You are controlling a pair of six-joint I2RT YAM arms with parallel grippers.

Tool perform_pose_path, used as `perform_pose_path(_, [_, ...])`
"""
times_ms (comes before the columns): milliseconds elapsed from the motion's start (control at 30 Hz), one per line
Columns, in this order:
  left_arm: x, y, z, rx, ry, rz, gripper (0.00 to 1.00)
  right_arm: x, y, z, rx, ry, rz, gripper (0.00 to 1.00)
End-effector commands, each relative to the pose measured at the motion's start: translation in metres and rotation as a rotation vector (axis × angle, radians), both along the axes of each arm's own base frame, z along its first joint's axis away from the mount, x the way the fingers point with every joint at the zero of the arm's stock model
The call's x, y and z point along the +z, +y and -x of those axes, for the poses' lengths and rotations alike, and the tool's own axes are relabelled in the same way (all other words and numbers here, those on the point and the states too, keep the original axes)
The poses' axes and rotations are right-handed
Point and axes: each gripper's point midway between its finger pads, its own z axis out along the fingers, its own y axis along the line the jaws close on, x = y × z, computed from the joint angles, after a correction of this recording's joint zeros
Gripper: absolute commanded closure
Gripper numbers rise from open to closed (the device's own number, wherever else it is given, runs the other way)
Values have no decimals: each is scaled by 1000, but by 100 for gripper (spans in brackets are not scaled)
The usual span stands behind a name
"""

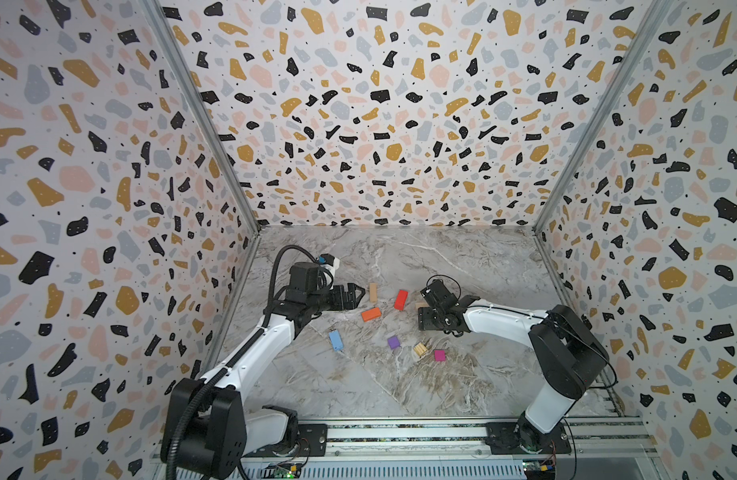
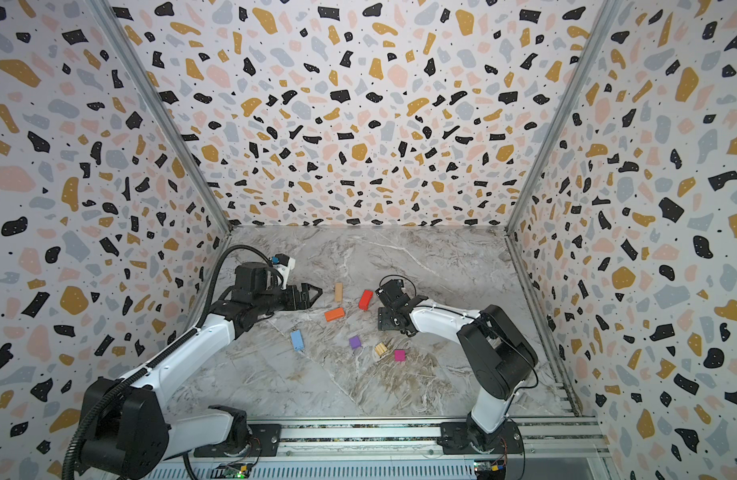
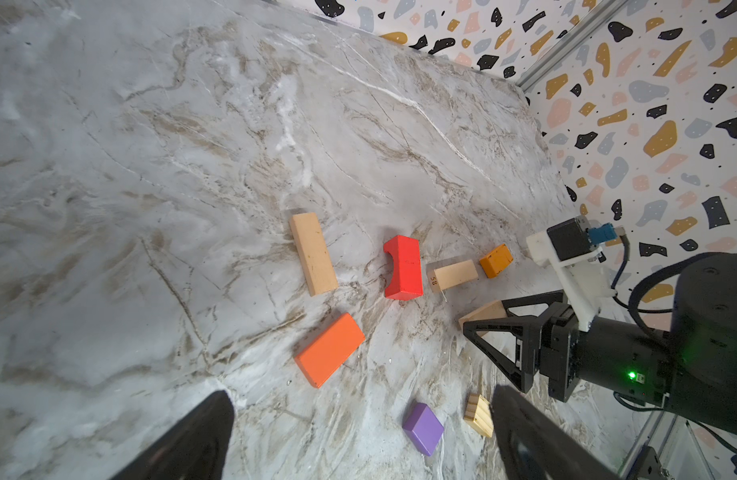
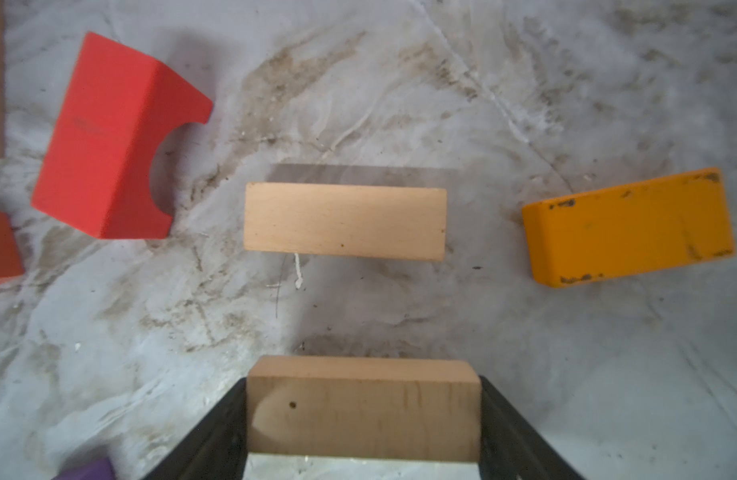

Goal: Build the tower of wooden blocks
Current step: 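Carry the held wood bar out and lower it onto the bar by the yellow block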

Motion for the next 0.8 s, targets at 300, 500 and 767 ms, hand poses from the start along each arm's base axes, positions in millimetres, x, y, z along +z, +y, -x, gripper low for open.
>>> perform_pose_path(300, [1, -2, 0, -11, -16, 2, 3, 0, 11, -16, -25, -7, -18, 46])
perform_pose_path(500, [2, -2, 0, -10, -20, 0, 3, -2, 13, -21, -29, -11, -12, 46])
perform_pose_path(767, [2, -2, 0, -10, -21, 0, 3, -7, 11, -27, -26, -6, 4, 46])
